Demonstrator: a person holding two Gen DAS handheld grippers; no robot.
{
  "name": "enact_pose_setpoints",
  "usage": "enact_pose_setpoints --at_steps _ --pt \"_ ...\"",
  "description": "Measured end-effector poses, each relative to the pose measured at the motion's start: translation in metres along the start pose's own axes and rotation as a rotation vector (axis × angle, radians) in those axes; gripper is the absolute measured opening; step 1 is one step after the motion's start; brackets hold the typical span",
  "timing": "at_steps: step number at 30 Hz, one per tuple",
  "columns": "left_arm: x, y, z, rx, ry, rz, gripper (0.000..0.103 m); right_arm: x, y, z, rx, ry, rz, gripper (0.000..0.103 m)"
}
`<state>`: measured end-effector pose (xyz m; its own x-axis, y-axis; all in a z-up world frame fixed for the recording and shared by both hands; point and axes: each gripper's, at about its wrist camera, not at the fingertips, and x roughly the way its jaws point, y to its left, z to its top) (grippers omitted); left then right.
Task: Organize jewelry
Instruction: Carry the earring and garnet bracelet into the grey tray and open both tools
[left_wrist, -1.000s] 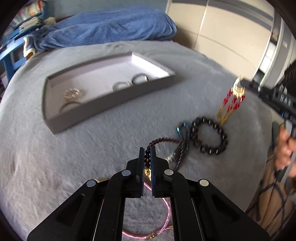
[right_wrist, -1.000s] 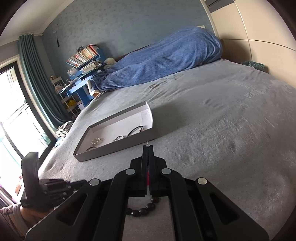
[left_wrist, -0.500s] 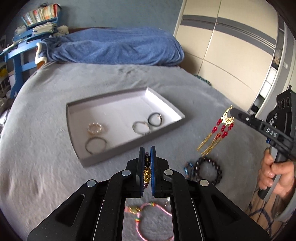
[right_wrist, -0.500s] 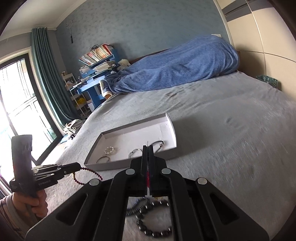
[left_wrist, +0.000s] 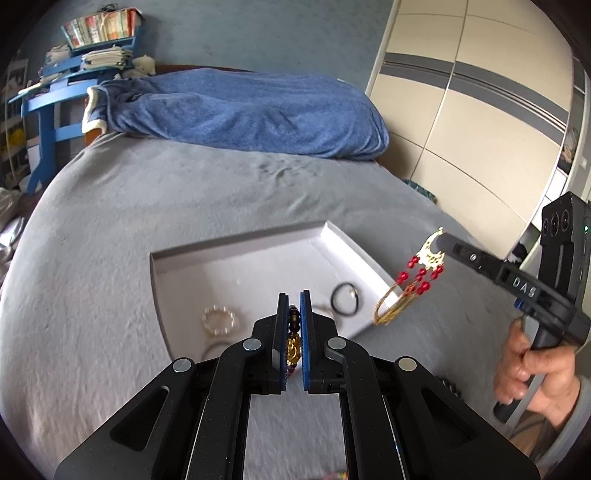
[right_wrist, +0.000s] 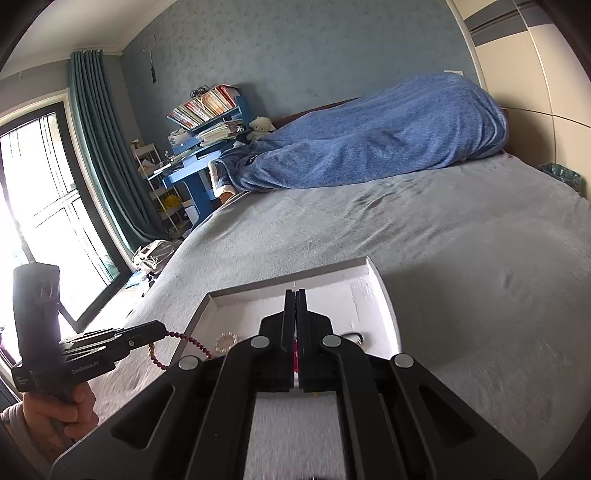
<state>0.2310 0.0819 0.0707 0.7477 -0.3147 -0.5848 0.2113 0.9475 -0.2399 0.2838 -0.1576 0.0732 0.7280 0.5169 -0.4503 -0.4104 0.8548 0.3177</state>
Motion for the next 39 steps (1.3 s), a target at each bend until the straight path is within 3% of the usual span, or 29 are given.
enact_pose_setpoints --at_steps 15,25,33,36,39 --pt "0.069 0.016 0.017 -0.036 0.026 0.004 0.006 0.075 0.015 0.025 -0.034 0.004 0.037 0.001" --pt "0.100 0.023 0.009 -0.032 0.066 0.028 0.006 0.127 0.006 0.005 -0.066 0.148 -0.047 0.001" --pt "0.115 0.037 -0.004 -0.010 0.104 0.094 0.007 0.142 -0.011 -0.012 -0.067 0.215 -0.098 0.001" --pt "0.115 0.039 -0.004 -0.001 0.100 0.108 0.012 0.141 -0.014 -0.012 -0.059 0.216 -0.100 0.007" --pt "0.112 0.041 -0.003 0.020 0.082 0.145 0.029 0.138 -0.014 -0.010 -0.052 0.200 -0.096 0.026"
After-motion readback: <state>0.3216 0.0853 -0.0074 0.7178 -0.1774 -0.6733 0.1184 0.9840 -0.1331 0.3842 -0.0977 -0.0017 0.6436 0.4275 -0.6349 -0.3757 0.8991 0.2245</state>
